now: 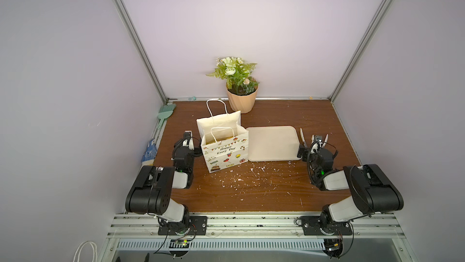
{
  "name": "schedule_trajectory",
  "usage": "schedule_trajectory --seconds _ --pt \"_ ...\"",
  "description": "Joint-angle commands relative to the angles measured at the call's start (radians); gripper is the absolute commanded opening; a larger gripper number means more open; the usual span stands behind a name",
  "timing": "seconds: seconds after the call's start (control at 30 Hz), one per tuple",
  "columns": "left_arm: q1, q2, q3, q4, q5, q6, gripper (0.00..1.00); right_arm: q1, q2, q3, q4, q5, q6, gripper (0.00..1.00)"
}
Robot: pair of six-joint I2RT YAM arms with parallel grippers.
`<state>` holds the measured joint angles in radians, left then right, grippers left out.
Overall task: Pack bread into a paper bag
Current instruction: Reset both arms
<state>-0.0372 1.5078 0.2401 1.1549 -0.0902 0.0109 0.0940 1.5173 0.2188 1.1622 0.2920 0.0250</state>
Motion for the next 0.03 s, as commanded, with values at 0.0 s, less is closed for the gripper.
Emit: schedule_trajectory --seconds 0.0 --pt "0.012 -0.003 0.004 0.009 0.020 0.003 1.00 0.001 -0.013 0.018 0.054 0.018 -0.005 1.00"
